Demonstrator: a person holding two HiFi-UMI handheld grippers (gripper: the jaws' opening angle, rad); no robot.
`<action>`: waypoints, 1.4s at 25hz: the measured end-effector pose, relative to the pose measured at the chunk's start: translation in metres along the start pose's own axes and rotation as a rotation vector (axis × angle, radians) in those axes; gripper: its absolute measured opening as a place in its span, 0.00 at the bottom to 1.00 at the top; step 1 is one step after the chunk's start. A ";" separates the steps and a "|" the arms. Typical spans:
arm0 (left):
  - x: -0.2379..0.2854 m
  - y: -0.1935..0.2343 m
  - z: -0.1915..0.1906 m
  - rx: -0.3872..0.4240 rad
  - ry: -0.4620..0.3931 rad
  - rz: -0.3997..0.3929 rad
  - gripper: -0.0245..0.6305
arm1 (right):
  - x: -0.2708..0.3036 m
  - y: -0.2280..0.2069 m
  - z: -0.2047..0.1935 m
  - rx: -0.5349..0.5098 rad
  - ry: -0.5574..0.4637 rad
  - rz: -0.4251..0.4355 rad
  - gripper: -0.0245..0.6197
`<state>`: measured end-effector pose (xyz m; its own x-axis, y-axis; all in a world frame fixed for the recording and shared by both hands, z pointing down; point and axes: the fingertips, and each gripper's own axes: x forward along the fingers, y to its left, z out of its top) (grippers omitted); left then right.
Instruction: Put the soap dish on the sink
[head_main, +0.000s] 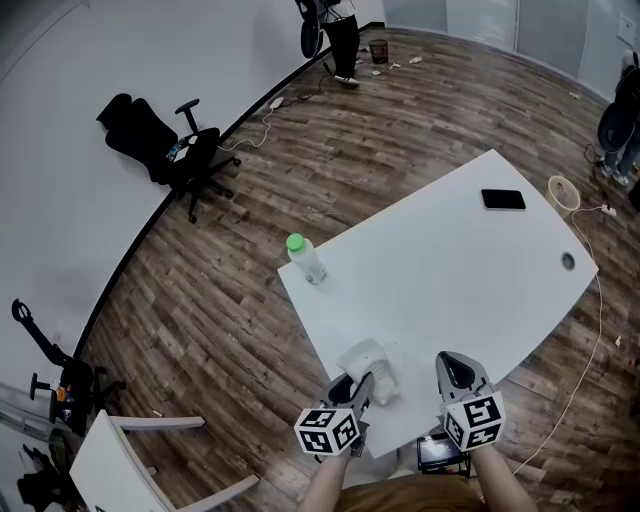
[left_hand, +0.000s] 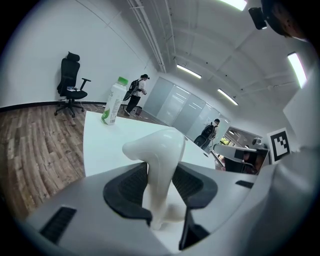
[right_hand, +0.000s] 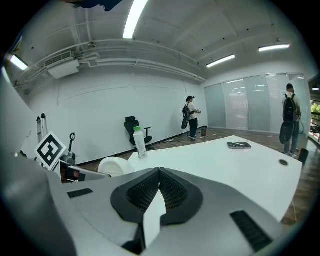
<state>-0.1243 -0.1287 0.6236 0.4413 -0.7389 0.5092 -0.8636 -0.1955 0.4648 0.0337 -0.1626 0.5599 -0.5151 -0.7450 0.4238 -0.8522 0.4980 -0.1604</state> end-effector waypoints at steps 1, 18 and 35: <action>0.001 0.001 0.000 -0.007 0.003 -0.002 0.28 | 0.001 -0.001 -0.001 -0.001 0.004 0.000 0.05; 0.022 0.010 -0.028 -0.100 0.113 -0.041 0.28 | 0.003 -0.002 -0.012 0.021 0.027 0.001 0.05; 0.030 0.027 -0.055 -0.458 0.187 -0.108 0.28 | 0.000 0.008 -0.016 0.020 0.024 0.015 0.05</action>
<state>-0.1208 -0.1204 0.6912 0.5945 -0.5935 0.5425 -0.6333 0.0701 0.7707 0.0280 -0.1516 0.5732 -0.5257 -0.7264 0.4427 -0.8462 0.4998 -0.1846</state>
